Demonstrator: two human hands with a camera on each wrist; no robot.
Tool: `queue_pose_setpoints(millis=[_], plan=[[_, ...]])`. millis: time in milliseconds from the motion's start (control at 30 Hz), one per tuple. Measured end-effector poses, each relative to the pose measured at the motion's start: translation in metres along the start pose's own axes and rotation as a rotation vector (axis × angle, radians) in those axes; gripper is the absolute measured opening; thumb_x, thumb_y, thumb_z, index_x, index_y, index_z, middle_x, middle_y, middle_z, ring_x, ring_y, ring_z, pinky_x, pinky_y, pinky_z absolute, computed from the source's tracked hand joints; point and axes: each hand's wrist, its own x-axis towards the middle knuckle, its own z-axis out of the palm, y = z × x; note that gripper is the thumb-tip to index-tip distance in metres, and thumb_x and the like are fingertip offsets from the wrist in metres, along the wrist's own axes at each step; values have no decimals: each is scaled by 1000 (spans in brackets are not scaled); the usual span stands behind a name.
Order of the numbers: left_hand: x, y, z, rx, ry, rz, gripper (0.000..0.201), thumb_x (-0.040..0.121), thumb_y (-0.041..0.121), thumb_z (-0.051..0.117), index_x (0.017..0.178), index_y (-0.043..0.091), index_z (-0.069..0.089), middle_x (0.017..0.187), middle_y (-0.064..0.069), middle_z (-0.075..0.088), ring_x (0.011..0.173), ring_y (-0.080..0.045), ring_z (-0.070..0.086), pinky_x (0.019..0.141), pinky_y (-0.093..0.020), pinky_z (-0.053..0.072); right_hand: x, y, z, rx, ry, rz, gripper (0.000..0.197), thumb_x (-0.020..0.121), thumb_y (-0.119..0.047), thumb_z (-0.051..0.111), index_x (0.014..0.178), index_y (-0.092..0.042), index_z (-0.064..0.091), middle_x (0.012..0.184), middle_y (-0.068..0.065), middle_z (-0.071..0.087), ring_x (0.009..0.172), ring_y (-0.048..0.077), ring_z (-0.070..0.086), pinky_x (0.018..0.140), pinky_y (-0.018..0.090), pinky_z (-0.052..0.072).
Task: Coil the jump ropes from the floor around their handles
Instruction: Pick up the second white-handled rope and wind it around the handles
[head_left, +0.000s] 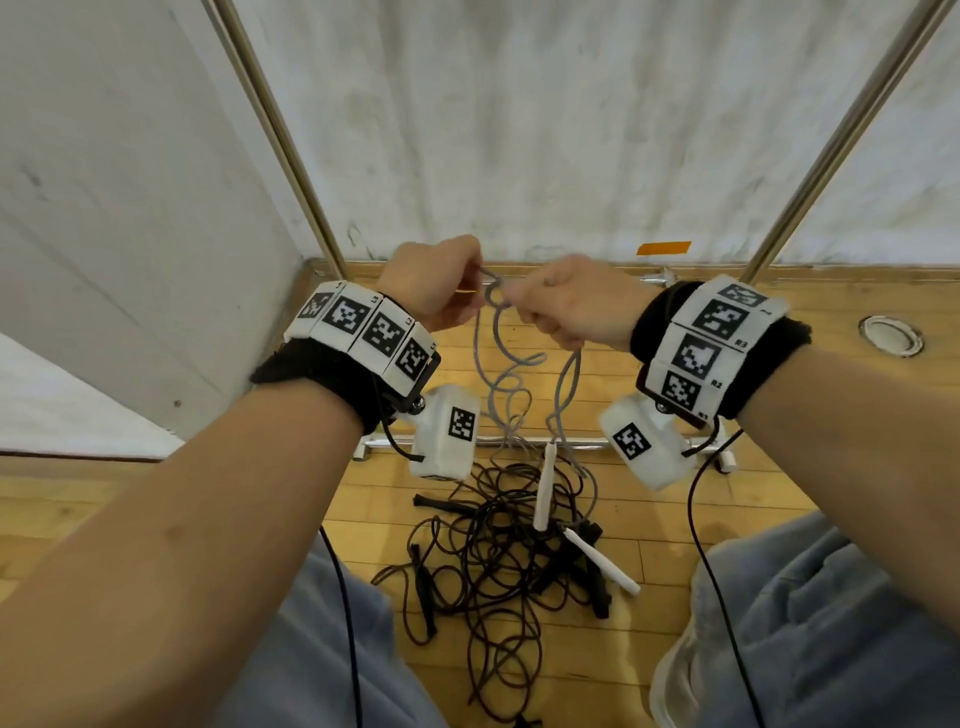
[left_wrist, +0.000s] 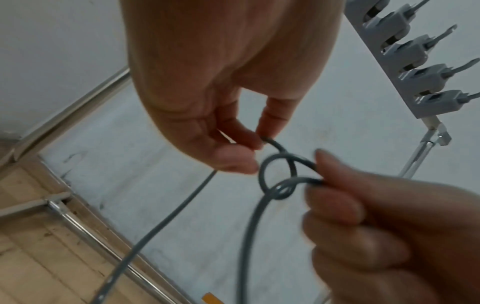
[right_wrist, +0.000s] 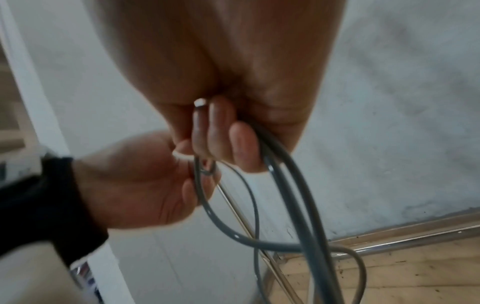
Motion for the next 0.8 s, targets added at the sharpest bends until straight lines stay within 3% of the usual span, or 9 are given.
queue_pose_setpoints(millis=[100, 133, 200, 300, 367, 433, 567, 700, 800], plan=[[3, -6, -5, 373, 156, 210, 14, 77, 25, 66, 79, 12, 61, 70, 3, 60, 64, -14, 59, 59, -25, 48, 1, -3, -7, 148, 54, -41, 42, 99, -35, 42, 62, -15, 44, 40, -13, 32, 37, 8, 26, 40, 20, 25], [1, -7, -4, 403, 137, 304, 22, 75, 24, 67, 93, 14, 60, 85, 5, 61, 77, -12, 59, 70, -28, 49, 1, -4, -8, 158, 58, -43, 42, 100, -35, 41, 63, -15, 44, 39, -14, 32, 35, 6, 26, 39, 20, 26], [-6, -6, 0, 285, -98, 403, 44, 66, 18, 62, 110, 19, 57, 105, 7, 61, 99, -13, 57, 85, -28, 48, 1, -5, -10, 169, 58, -48, 42, 100, -34, 39, 64, -14, 44, 39, -14, 32, 34, 6, 26, 39, 20, 25], [-9, -6, 3, 328, -370, 429, 30, 65, 14, 61, 92, 25, 64, 91, 4, 66, 91, -13, 59, 89, -36, 48, 1, -6, -12, 216, 84, -71, 44, 101, -31, 39, 62, -12, 46, 39, -12, 31, 35, 7, 24, 40, 21, 23], [-10, -6, 2, 466, -368, 417, 10, 79, 18, 69, 85, 24, 64, 86, 3, 64, 82, -9, 58, 91, -42, 48, 2, -7, -15, 267, 112, -82, 44, 100, -30, 41, 61, -13, 46, 39, -11, 29, 35, 7, 22, 39, 20, 21], [-7, -11, 0, 491, -364, 421, 7, 87, 18, 66, 89, 23, 62, 91, 4, 65, 84, -3, 60, 86, -36, 48, 1, -7, -19, 315, 98, -97, 42, 100, -31, 41, 62, -13, 45, 40, -10, 28, 36, 7, 20, 39, 19, 19], [-5, -10, 0, 392, -406, 519, 60, 77, 15, 75, 131, 22, 48, 133, 2, 55, 126, -9, 49, 106, -34, 40, -2, -5, -28, 385, 7, -112, 42, 100, -33, 39, 63, -15, 45, 50, -4, 35, 38, 9, 20, 40, 20, 18], [-10, -7, 5, 353, -519, 520, 26, 82, 3, 69, 98, 21, 60, 86, 12, 67, 86, -1, 62, 83, -21, 47, -4, -7, -26, 422, -49, -126, 41, 100, -31, 37, 64, -12, 46, 55, 1, 46, 35, 8, 19, 40, 21, 16], [-11, -10, 6, 371, -476, 479, 9, 89, 13, 65, 96, 18, 60, 76, 6, 59, 72, -12, 65, 84, -35, 55, -4, -10, -29, 439, 49, -116, 40, 100, -32, 37, 66, -13, 44, 52, -2, 35, 37, 9, 18, 42, 24, 16]])
